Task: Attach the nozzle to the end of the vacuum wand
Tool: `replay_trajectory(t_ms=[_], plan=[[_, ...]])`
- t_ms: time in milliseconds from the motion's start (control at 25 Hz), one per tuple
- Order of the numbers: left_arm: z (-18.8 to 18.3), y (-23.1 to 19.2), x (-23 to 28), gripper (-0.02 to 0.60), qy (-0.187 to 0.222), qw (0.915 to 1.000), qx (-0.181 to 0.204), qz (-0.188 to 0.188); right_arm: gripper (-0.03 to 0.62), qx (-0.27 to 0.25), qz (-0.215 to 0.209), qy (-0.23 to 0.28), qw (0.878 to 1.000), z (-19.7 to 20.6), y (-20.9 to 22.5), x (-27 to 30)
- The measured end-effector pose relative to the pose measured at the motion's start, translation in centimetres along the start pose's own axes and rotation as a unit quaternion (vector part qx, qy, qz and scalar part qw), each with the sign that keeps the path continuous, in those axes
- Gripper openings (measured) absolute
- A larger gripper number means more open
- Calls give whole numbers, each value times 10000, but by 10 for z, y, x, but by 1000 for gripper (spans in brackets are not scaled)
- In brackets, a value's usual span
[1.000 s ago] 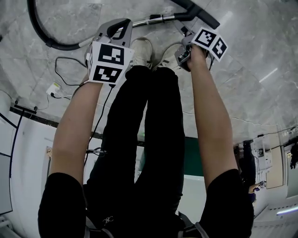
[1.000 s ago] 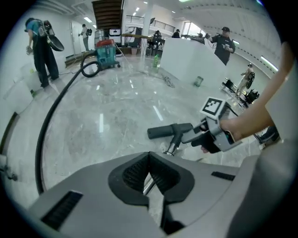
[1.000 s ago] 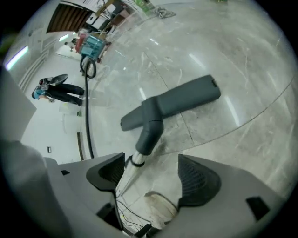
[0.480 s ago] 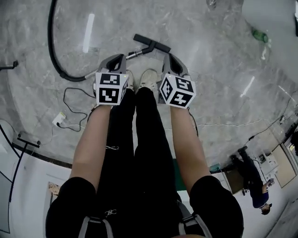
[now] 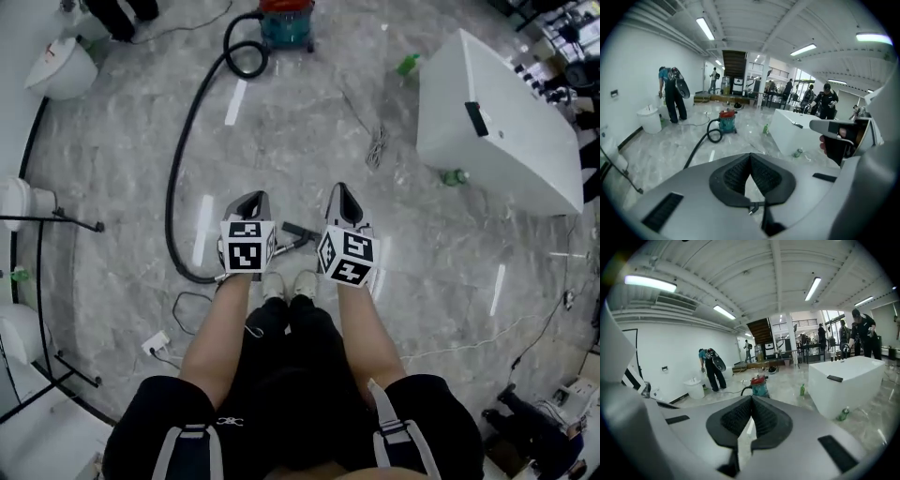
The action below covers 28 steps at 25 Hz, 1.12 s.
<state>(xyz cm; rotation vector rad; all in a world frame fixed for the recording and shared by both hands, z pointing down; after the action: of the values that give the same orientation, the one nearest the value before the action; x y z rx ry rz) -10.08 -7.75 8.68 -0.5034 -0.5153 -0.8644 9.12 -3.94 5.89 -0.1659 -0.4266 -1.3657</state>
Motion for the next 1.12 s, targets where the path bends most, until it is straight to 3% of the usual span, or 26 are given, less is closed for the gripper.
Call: replay_trajectory(t_ms=[160,280,400,560,720,920,1120], plan=[[-65,44,-75,11,439,9981,418,124,17,320,26,228,9992,-61,3,-67],[-110,61,-119,11,905,9924,828,128,16,759,-267,504,9955,-106,-6,-96],[-144,78,-155,11,1350,9866,902,143,17,968,-558,676,9914,-149,-7,-120],[-159,99,-188,11,1613,9813,1030,214,17,478,-385,1014,9930,-181,-3,-154],[-176,110,-192,11,1854,9756,1137,298,15,622,-454,1462,9863,-201,3,-168],[-190,137,-205,11,1929,9687,1487,488,15,687,-553,1601,9832,-210,8,-180],[-192,146,-208,12,1776,9695,1575,609,15,623,-556,1662,9826,-220,12,-178]])
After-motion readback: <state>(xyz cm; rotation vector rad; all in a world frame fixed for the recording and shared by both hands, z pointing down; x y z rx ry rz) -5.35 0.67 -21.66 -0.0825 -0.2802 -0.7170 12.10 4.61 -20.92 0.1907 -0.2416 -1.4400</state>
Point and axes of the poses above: the fingertips, and each gripper's own axes: x forward along the fingers, y to its right, z out of its underside, the point moved 7 cm from there along -x, backward along the fingers, and after that the axes turned 9 degrees about z, right-handed, at the moved point
